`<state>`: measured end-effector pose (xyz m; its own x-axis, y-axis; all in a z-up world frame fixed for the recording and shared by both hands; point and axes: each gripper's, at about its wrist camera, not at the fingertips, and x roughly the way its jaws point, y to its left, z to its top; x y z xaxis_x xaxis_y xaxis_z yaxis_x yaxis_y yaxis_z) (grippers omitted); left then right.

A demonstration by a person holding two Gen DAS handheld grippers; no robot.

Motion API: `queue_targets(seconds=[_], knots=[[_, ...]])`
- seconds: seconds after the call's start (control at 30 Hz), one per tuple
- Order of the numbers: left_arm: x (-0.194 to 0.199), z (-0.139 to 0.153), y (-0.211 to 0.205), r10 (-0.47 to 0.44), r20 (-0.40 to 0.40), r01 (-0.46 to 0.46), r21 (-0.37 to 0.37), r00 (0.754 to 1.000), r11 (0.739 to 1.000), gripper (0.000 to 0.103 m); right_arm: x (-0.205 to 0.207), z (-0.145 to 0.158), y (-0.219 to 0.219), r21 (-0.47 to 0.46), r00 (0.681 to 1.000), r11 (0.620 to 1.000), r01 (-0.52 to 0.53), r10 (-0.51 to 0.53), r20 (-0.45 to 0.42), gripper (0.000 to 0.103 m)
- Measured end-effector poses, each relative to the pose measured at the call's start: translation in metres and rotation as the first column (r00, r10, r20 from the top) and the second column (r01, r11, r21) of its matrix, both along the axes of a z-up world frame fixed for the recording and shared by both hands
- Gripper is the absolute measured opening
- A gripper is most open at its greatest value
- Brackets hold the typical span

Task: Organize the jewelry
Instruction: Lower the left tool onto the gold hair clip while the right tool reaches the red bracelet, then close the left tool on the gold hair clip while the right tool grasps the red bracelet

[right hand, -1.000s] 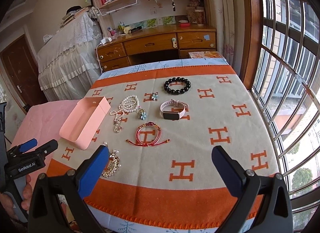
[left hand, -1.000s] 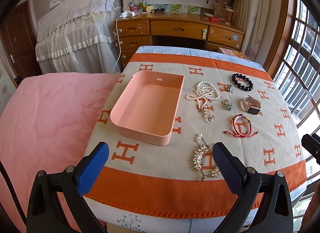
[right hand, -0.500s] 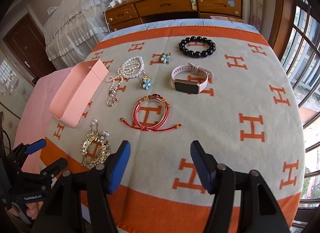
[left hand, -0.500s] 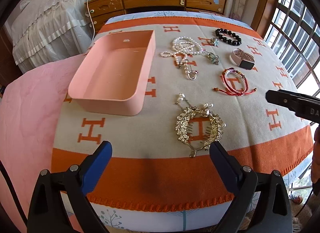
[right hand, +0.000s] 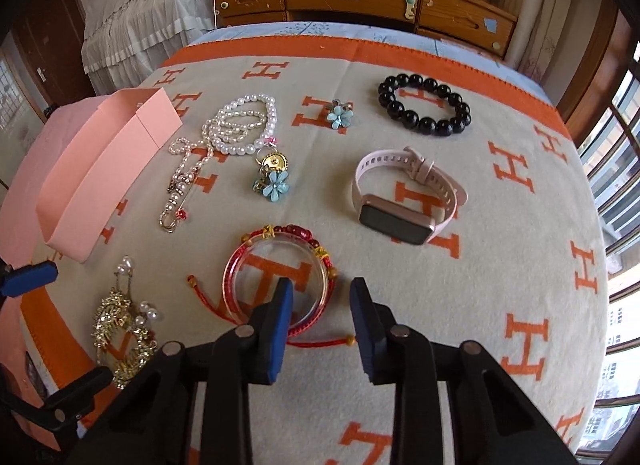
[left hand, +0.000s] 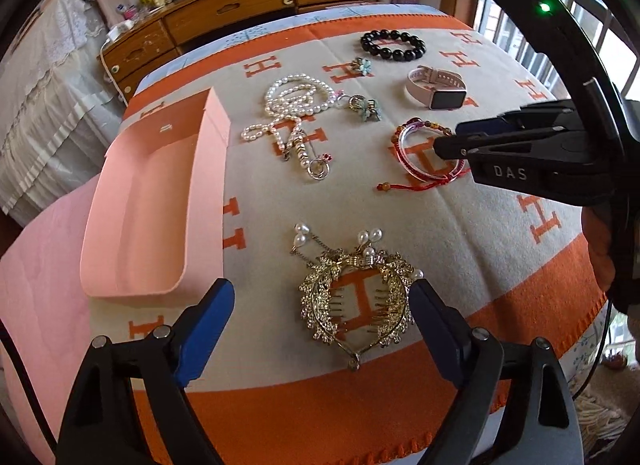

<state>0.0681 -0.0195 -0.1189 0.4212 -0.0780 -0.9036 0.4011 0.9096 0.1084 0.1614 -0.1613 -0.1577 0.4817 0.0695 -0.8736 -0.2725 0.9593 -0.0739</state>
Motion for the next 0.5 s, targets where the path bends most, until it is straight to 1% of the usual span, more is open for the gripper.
queue_targets(seconds=[0.07, 0.1, 0.13, 0.2, 0.23, 0.33, 0.43, 0.47, 0.5], knots=[[0.005, -0.002, -0.007, -0.054, 0.001, 0.054, 0.048, 0.999, 0.997, 0.086, 0.000, 0.000, 0.001, -0.012, 1.000, 1.000, -0.009, 0.009, 0.011, 0.011], [0.006, -0.004, -0.010, -0.084, -0.002, 0.084, 0.068, 0.996, 0.994, 0.080, 0.001, 0.000, -0.001, -0.009, 1.000, 1.000, -0.005, 0.005, 0.009, 0.009], [0.009, -0.007, -0.012, -0.112, -0.015, 0.113, 0.088, 0.994, 0.990, 0.072, 0.000, 0.000, -0.004, 0.001, 1.000, 1.000, 0.001, -0.001, 0.006, 0.009], [0.014, -0.011, -0.016, -0.166, -0.059, 0.171, 0.093, 0.984, 0.981, 0.066, -0.002, 0.001, -0.013, 0.045, 1.000, 0.999, 0.020, -0.020, -0.004, 0.009], [0.016, -0.012, -0.017, -0.194, -0.076, 0.200, 0.091, 0.978, 0.976, 0.065, -0.004, 0.002, -0.018, 0.068, 0.999, 0.997, 0.031, -0.031, -0.010, 0.009], [0.020, -0.016, -0.022, -0.275, -0.098, 0.287, 0.139, 0.956, 0.948, 0.064, -0.014, 0.002, -0.031, 0.131, 0.998, 0.990, 0.055, -0.052, -0.028, 0.009], [0.023, -0.015, -0.032, -0.359, -0.096, 0.372, 0.191, 0.928, 0.909, 0.062, -0.023, 0.002, -0.039, 0.185, 0.997, 0.980, 0.071, -0.063, -0.047, 0.009], [0.024, -0.015, -0.035, -0.327, -0.018, 0.323, 0.217, 0.945, 0.921, 0.062, -0.027, 0.001, -0.042, 0.196, 0.997, 0.978, 0.075, -0.066, -0.051, 0.009], [0.025, -0.014, -0.037, -0.348, -0.020, 0.343, 0.231, 0.937, 0.910, 0.062, -0.029, 0.002, -0.044, 0.204, 0.996, 0.976, 0.077, -0.068, -0.053, 0.009]])
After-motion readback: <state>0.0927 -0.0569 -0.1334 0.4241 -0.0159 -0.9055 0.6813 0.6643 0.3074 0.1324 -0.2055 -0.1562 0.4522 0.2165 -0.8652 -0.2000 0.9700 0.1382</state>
